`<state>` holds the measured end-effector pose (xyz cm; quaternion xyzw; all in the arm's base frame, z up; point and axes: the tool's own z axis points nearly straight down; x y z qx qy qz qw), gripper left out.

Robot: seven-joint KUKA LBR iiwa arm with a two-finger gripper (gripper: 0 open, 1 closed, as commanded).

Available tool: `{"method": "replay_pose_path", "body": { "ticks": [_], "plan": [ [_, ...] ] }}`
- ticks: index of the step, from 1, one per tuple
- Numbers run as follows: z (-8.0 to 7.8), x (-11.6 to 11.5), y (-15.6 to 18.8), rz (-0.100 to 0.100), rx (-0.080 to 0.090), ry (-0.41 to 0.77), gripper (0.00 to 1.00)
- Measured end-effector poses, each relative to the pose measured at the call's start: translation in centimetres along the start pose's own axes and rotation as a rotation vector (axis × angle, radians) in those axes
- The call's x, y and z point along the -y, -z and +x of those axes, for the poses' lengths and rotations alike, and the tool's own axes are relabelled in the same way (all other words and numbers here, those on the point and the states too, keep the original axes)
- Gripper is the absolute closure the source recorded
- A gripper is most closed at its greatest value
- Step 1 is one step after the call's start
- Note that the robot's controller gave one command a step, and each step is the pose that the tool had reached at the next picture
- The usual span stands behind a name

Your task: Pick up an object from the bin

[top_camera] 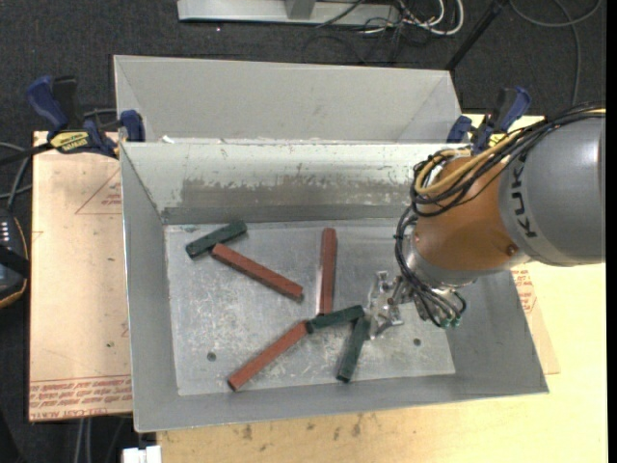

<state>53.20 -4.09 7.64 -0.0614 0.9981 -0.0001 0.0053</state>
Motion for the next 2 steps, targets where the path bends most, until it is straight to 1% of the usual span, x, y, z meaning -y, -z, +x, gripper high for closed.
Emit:
{"method": "replay_pose_path", "body": {
  "ticks": [1, 2],
  "plan": [
    [0.2, -0.02, -0.25, 0.0, -0.005, 0.001, 0.0],
    [-0.1, -0.02, 0.04, 0.001, 0.004, 0.001, 1.0]
  ]
}}
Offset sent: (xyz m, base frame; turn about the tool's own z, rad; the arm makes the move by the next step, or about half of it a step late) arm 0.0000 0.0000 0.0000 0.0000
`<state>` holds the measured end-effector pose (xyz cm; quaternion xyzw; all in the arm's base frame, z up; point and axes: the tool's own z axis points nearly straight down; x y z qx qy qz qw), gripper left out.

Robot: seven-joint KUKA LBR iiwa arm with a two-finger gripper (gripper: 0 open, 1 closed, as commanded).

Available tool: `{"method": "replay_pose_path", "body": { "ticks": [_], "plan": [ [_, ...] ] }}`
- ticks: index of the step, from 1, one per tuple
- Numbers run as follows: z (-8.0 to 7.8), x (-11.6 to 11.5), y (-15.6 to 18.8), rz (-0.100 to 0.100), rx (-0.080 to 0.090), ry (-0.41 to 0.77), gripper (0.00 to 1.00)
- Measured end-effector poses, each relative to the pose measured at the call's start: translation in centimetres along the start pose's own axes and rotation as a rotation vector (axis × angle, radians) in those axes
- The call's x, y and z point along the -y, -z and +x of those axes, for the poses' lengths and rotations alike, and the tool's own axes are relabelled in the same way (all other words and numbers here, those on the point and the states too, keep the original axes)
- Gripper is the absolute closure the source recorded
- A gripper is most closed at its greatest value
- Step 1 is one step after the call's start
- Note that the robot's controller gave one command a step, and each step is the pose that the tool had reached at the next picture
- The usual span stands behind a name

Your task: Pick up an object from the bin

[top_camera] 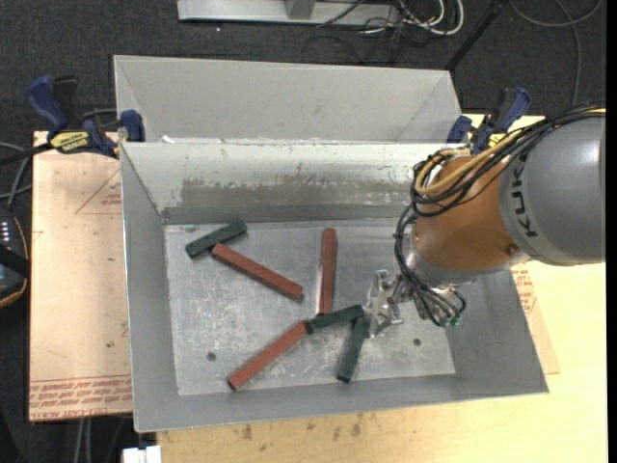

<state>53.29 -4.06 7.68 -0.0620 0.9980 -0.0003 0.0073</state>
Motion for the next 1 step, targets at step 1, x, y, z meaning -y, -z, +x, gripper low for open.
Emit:
{"method": "replay_pose_path", "body": {
  "ticks": [1],
  "plan": [
    [0.29, -0.02, -0.3, -0.001, -0.008, 0.0, 0.0]
  ]
}}
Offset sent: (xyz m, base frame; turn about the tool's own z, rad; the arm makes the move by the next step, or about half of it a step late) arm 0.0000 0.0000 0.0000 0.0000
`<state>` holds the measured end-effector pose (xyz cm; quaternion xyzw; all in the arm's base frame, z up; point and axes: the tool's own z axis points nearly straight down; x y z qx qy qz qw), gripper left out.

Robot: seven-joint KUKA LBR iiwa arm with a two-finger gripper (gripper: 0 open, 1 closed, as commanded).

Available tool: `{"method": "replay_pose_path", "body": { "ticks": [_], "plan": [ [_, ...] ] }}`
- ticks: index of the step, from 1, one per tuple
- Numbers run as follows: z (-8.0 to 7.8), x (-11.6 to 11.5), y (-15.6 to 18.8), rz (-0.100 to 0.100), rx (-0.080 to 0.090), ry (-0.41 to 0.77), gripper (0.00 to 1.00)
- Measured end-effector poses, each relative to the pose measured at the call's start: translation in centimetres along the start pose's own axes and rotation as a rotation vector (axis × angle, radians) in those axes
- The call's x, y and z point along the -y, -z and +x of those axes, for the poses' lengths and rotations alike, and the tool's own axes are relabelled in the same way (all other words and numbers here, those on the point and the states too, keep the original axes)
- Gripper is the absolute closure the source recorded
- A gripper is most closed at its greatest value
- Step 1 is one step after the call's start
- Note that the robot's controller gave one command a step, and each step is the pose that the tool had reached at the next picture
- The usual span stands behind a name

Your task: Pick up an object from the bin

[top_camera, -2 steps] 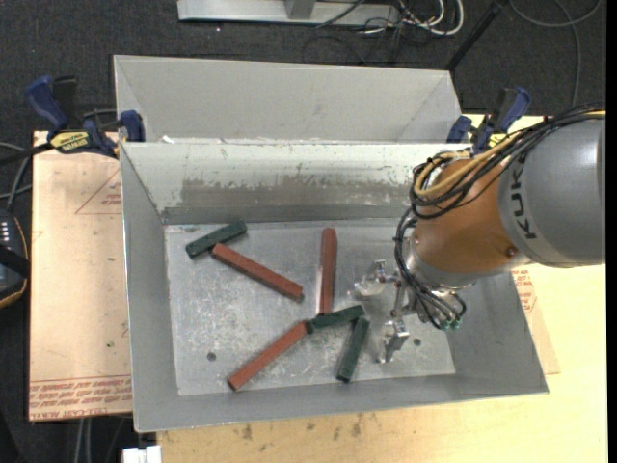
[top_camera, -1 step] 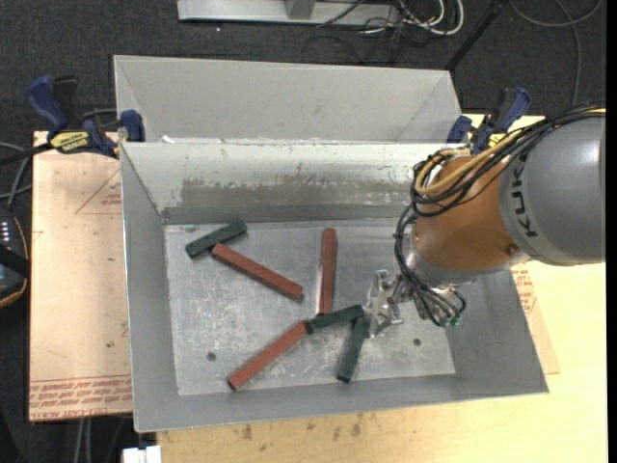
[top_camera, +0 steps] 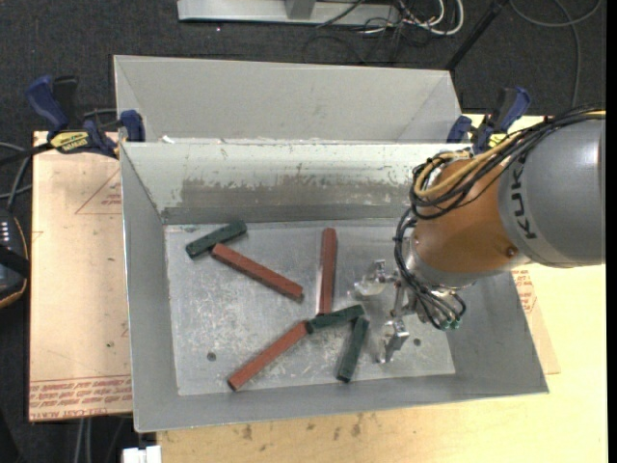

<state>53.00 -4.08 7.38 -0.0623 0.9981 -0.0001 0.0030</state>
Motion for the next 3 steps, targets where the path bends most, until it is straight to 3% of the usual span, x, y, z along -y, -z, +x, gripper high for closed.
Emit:
{"method": "replay_pose_path", "body": {
  "ticks": [1, 2, 3],
  "plan": [
    [-0.26, 0.01, 0.28, 0.001, 0.007, 0.0, 1.0],
    [0.0, -0.03, 0.0, 0.0, 0.0, 0.0, 0.0],
    [-0.25, 0.0, 0.27, 0.001, 0.007, 0.0, 1.0]
  ]
}}
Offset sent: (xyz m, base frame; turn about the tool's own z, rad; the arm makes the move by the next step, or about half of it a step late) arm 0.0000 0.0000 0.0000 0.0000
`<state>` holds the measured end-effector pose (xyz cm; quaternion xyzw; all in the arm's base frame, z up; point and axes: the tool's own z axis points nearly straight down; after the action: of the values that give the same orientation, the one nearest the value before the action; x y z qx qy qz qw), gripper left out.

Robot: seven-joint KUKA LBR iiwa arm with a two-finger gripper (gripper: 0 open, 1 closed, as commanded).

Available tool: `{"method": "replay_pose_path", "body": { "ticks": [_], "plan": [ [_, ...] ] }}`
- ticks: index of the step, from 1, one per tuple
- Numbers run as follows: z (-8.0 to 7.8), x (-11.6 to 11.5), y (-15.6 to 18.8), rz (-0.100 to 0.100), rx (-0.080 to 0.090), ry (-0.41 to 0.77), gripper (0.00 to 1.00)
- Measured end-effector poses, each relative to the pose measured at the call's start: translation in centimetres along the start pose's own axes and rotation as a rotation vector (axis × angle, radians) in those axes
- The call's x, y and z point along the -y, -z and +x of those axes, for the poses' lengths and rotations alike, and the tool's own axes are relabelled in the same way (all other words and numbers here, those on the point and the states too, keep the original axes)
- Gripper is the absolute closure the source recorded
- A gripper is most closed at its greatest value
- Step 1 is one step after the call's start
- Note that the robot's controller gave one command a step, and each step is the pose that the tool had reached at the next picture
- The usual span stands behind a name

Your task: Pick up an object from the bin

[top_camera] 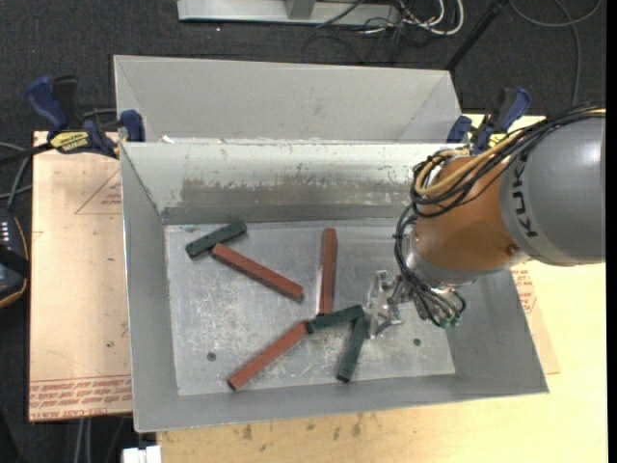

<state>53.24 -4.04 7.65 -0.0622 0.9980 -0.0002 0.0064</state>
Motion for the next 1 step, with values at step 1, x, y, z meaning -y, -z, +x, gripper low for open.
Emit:
{"method": "replay_pose_path", "body": {
  "ticks": [1],
  "plan": [
    [0.24, -0.02, -0.27, -0.001, -0.006, 0.0, 0.0]
  ]
}}
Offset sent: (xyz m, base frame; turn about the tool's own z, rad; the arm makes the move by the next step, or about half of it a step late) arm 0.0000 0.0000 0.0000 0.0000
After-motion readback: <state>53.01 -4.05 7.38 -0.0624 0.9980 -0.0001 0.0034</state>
